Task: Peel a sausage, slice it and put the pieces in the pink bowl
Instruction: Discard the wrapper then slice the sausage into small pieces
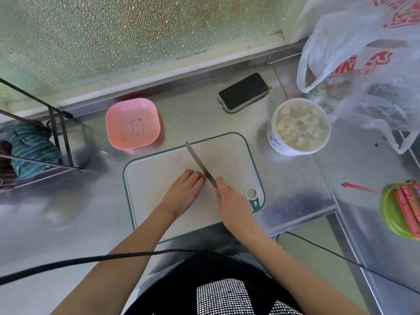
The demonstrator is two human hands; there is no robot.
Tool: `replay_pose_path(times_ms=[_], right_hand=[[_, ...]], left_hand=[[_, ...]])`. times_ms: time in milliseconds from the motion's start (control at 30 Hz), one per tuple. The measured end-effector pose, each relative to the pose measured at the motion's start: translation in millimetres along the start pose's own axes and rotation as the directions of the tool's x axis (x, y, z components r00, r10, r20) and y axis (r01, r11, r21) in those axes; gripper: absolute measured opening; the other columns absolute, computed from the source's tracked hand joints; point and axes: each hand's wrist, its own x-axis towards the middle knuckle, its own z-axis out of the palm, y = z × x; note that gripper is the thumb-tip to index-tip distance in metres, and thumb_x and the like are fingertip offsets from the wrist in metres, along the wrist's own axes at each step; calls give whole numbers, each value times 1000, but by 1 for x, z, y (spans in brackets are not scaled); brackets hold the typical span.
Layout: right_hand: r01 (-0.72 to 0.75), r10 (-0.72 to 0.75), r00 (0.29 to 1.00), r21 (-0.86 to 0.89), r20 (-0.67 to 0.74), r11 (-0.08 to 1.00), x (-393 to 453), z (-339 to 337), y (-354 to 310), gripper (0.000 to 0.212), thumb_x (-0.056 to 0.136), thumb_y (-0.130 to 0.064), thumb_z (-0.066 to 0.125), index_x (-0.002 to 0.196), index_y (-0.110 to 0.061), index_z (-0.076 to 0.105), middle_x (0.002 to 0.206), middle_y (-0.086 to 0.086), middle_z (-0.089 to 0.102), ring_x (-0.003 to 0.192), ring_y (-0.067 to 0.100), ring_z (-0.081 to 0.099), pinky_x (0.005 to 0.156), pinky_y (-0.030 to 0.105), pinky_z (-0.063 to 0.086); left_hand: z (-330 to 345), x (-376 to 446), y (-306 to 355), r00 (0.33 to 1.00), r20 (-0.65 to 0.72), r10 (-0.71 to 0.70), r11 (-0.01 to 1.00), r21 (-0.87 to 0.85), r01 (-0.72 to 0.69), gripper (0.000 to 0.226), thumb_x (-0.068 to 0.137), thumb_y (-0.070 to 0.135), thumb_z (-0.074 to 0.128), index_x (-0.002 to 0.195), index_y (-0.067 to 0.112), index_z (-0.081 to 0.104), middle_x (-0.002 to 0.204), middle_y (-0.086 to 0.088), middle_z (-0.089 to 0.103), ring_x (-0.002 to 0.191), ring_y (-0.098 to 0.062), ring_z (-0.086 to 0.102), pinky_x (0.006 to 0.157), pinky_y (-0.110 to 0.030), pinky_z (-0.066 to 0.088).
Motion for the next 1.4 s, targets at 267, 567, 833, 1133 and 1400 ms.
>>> replay_pose_path(times_ms=[267, 567, 833, 1133, 1400], right_hand=[[32, -43, 996, -140, -79, 990, 1, 5, -10, 74, 68, -13, 83, 124, -18, 35, 49, 1, 57, 33, 15, 52, 31, 19, 35], [1, 5, 989, -42, 150, 999, 9, 4, -1, 49, 101, -16, 36, 147, -14, 18, 102, 16, 65, 90, 28, 64, 76, 33, 46], [5, 15, 991, -158, 131, 987, 19, -26, -1, 41, 102, -19, 29, 142, -20, 20, 99, 11, 61, 81, 31, 62, 62, 33, 32], [-4, 5, 997, -3, 73, 1000, 7, -15, -4, 36, 102, -25, 27, 135, -12, 30, 90, 17, 65, 77, 34, 62, 59, 33, 34], [30, -31, 996, 6, 80, 1000, 1, -9, -13, 38, 102, -23, 32, 128, -29, 5, 91, 15, 64, 77, 33, 64, 61, 32, 36]], left_hand=[[0, 1, -1, 999, -24, 25, 999, -34, -26, 54, 71, 3, 76, 116, 3, 45, 103, -16, 63, 95, -28, 43, 76, -37, 55], [7, 0, -4, 1000, -18, 12, 1000, -2, -12, 30, 81, 6, 62, 110, 0, 56, 106, -17, 62, 99, -28, 44, 78, -39, 56], [2, -1, -2, 999, -45, -3, 1000, 2, 3, 40, 69, 1, 76, 104, 0, 55, 101, -18, 63, 96, -28, 43, 74, -37, 56], [2, 7, -2, 995, -98, -23, 1000, -1, 23, 26, 83, 6, 61, 105, 4, 48, 97, -16, 62, 93, -26, 43, 68, -37, 56], [0, -6, -2, 998, -40, -52, 999, -13, 51, 47, 67, 2, 77, 107, 6, 52, 98, -13, 64, 91, -27, 43, 70, -37, 53]])
